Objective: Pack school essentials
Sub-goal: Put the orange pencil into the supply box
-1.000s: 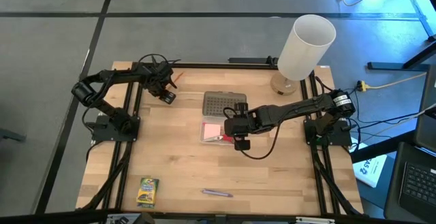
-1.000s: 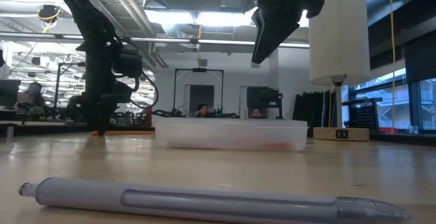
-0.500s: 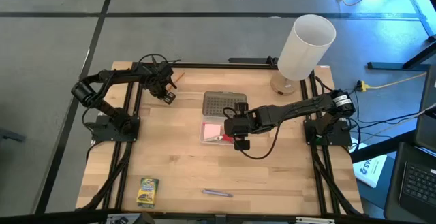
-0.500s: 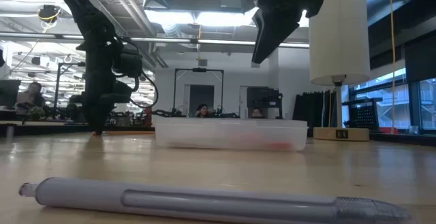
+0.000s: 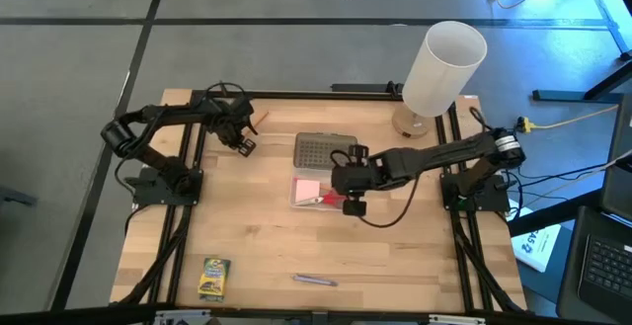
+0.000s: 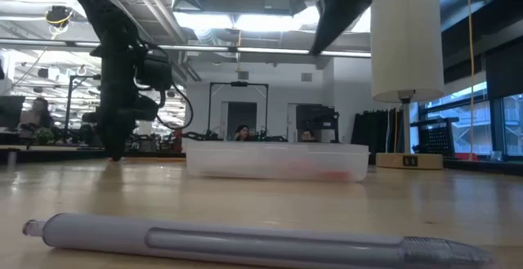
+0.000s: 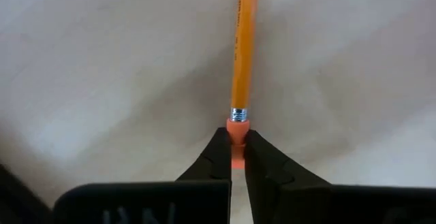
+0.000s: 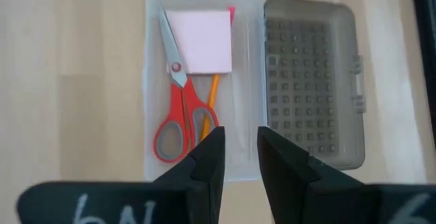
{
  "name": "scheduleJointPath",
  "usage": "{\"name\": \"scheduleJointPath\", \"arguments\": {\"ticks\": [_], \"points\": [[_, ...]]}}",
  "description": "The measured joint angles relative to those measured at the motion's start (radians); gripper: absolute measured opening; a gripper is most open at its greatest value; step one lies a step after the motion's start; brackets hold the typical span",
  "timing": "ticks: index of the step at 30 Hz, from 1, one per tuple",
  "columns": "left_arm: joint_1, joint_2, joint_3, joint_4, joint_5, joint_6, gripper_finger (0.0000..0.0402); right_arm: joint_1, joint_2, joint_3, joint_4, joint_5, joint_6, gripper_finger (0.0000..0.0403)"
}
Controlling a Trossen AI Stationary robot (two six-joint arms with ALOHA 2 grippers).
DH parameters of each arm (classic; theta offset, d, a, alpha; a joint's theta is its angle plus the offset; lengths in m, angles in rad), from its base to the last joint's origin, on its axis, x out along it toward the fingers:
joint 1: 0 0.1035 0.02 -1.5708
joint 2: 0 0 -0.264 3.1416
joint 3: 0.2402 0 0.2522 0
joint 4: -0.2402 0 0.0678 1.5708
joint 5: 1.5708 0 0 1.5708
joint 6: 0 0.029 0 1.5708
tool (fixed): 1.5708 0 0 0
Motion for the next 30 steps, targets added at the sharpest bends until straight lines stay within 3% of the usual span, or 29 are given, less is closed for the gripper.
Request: {"name": "scheduleJointPath", "arguments": {"ticks": [8, 18, 30], "points": [[-0.101, -0.112, 0.002, -0.039, -0.010, -0.044, 0.0007, 0.027, -0.088, 0.000, -0.028, 0.000, 0.012, 0.0090], [-0.322, -0.264, 0.004, -0.044, -0.030, -0.092, 0.0007, 0.055, -0.176, 0.000, -0.108, -0.003, 0.061, 0.0090], [-0.637, -0.281, 0.005, 0.185, -0.093, -0.038, 0.0007, 0.054, -0.191, 0.000, -0.111, -0.003, 0.062, 0.0090]]}}
